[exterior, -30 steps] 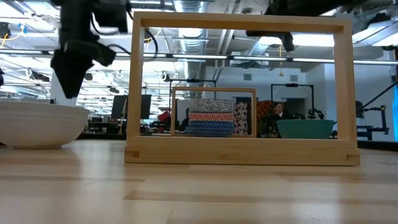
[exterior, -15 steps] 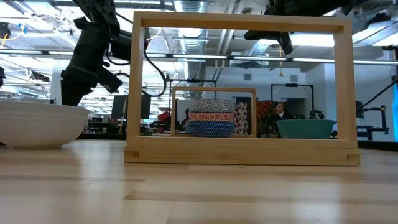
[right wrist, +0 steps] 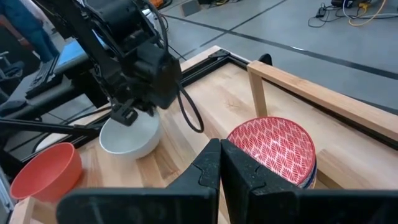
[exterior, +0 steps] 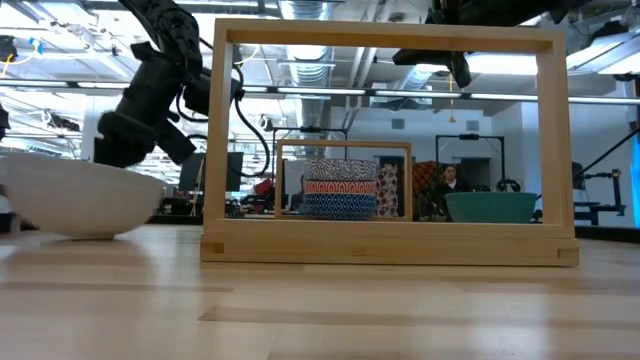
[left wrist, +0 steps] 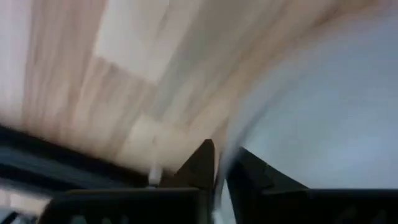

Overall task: Place and stack bowls onto a shelf
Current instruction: Put the gray bowl on the shelf

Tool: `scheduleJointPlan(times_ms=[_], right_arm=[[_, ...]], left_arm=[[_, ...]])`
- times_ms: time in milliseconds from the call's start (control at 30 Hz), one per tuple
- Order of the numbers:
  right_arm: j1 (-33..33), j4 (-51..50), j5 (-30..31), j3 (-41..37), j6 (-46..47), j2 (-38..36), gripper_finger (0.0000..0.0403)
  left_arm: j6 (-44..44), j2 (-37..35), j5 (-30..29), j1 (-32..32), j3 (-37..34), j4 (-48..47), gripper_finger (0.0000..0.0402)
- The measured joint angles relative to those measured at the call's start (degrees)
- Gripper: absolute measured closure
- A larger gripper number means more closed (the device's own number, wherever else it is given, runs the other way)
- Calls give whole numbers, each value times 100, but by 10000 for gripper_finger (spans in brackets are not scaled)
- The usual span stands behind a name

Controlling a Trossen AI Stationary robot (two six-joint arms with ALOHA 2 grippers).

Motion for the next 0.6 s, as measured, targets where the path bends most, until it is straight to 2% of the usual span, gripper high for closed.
scheduleJointPlan(times_ms=[133, 300, 433, 600], right_arm=[[0, -7, 2, 0, 1, 0, 369], [0, 3, 2, 0, 325, 0, 369], [47, -68, 4, 25, 156, -86, 369], [37, 10, 31, 276, -421, -465, 369]], left_arm=[[-7, -137, -73, 0, 420, -390, 398], [-300, -281, 34, -100, 1426, -669, 401], [-465, -282, -47, -532, 2317, -720, 401], [-852, 20, -581, -1234, 3312, -705, 401]])
